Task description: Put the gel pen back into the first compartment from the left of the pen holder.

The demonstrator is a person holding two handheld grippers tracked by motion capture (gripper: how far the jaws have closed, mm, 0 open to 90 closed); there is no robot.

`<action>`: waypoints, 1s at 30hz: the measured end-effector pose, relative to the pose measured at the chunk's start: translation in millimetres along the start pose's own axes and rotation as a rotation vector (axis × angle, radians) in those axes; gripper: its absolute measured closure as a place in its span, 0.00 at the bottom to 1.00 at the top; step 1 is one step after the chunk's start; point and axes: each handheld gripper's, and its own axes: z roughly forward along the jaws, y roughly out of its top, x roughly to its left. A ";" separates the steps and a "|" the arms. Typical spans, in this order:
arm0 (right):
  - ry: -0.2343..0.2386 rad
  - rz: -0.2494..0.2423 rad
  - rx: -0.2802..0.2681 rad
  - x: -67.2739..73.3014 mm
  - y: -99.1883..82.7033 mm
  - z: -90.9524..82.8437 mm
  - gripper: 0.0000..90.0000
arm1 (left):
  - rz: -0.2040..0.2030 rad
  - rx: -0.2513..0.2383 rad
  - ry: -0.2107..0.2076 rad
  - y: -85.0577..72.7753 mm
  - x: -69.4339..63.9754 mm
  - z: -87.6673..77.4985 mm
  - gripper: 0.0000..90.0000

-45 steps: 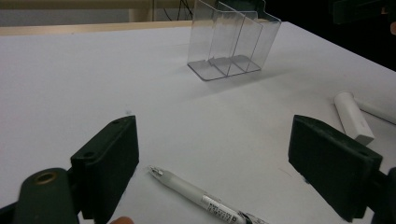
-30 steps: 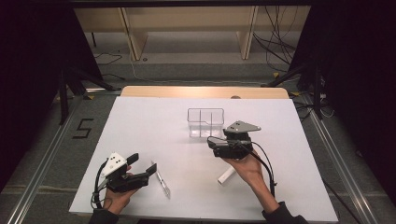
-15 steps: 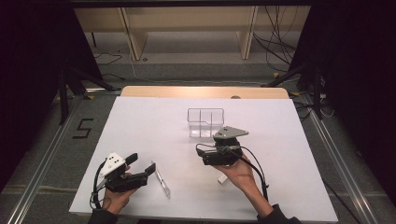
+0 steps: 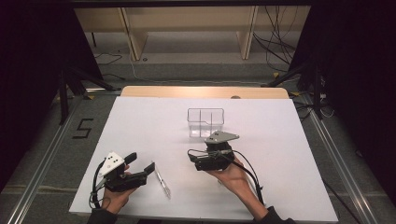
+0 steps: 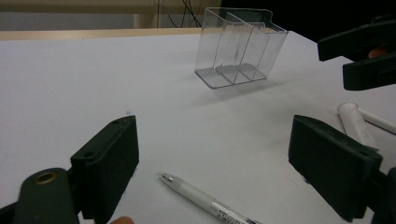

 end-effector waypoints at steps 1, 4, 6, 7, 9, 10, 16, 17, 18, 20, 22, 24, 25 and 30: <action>0.002 -0.002 0.003 1.5 -0.1 0.7 0.24 | 0.000 0.000 -0.001 0.4 -0.3 0.1 0.18; 0.015 0.000 0.008 7.0 0.7 4.1 0.24 | 0.007 0.001 -0.001 0.6 -0.7 0.5 0.18; 0.024 0.003 0.012 11.6 1.1 7.3 0.24 | 0.008 -0.002 0.000 0.5 -0.5 0.0 0.18; 0.030 -0.002 0.018 14.5 1.3 9.6 0.24 | 0.009 -0.001 0.003 0.2 -0.1 -0.6 0.18; 0.041 -0.013 0.030 20.9 1.7 15.2 0.24 | 0.006 -0.002 0.007 -0.4 1.1 -2.3 0.18; 0.049 -0.016 0.037 24.2 2.0 18.3 0.25 | 0.004 -0.007 0.010 -0.4 1.9 -3.3 0.18; 0.089 -0.045 0.074 45.9 0.7 37.1 0.25 | -0.009 -0.020 0.022 0.1 6.7 -7.7 0.18; 0.097 -0.048 0.078 48.8 -0.1 39.8 0.25 | -0.010 -0.020 0.025 0.1 7.1 -7.7 0.18; 0.102 -0.049 0.083 51.9 -0.8 42.2 0.26 | -0.011 -0.020 0.026 0.0 7.2 -7.5 0.18; 0.112 -0.048 0.090 57.7 -2.8 47.2 0.26 | -0.009 -0.018 0.027 -0.2 7.1 -7.5 0.18; 0.123 -0.055 0.104 63.8 -5.3 52.4 0.28 | -0.010 -0.019 0.027 -0.3 7.2 -7.7 0.18; 0.122 -0.073 0.117 69.4 -7.9 57.2 0.29 | -0.015 -0.020 0.030 -0.5 7.6 -7.8 0.18; 0.126 -0.074 0.126 71.9 -8.9 59.0 0.30 | -0.018 -0.022 0.030 -0.5 7.8 -7.9 0.18; 0.140 -0.083 0.148 77.9 -12.0 66.0 0.34 | -0.017 -0.020 0.032 -0.6 7.9 -7.6 0.18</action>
